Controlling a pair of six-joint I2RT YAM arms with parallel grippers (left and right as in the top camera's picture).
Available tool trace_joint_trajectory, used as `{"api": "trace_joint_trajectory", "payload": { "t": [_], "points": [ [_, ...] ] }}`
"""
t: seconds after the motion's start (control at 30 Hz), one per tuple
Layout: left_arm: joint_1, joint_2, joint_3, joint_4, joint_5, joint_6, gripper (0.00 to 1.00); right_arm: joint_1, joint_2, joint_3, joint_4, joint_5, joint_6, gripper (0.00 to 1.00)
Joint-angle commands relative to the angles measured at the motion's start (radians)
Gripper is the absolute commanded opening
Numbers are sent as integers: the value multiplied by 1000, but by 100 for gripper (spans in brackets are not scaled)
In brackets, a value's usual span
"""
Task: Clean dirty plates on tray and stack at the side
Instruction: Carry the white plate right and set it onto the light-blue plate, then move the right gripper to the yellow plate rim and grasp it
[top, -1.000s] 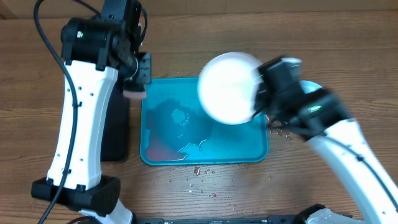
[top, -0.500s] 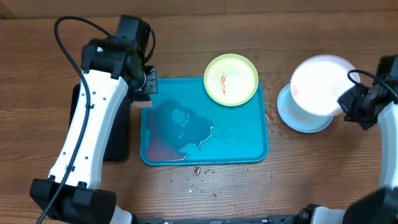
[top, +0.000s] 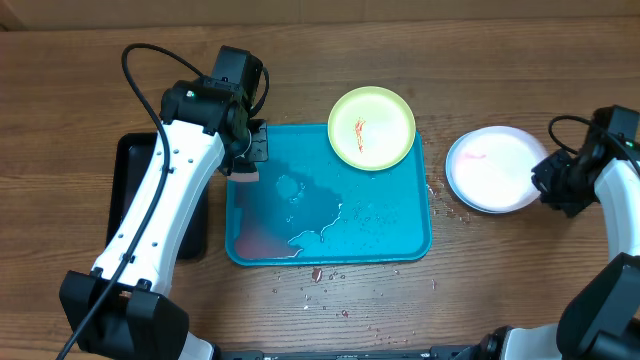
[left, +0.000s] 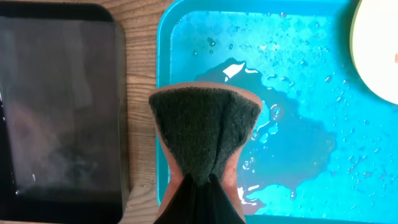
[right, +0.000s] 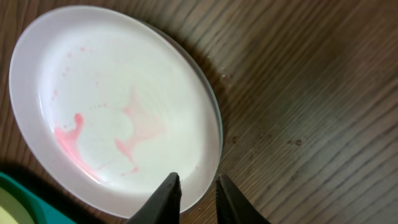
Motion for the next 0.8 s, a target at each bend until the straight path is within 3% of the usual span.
{"api": "trace_joint_trajectory", "payload": {
  "t": [0.0,0.23,0.4,0.77],
  "points": [
    [-7,-31,-5,13,2,-18,4,47,10,-6,5,-11,-9,25],
    [-7,-31,-5,18,2,-18,4,156,10,-6,40,-146,-35,33],
    [-8,-31,-5,22,13,-18,4,309,10,-6,171,-260,-26,33],
    [-8,-31,-5,23,28,-18,4,557,117,-6,359,-113,154,30]
  ]
}}
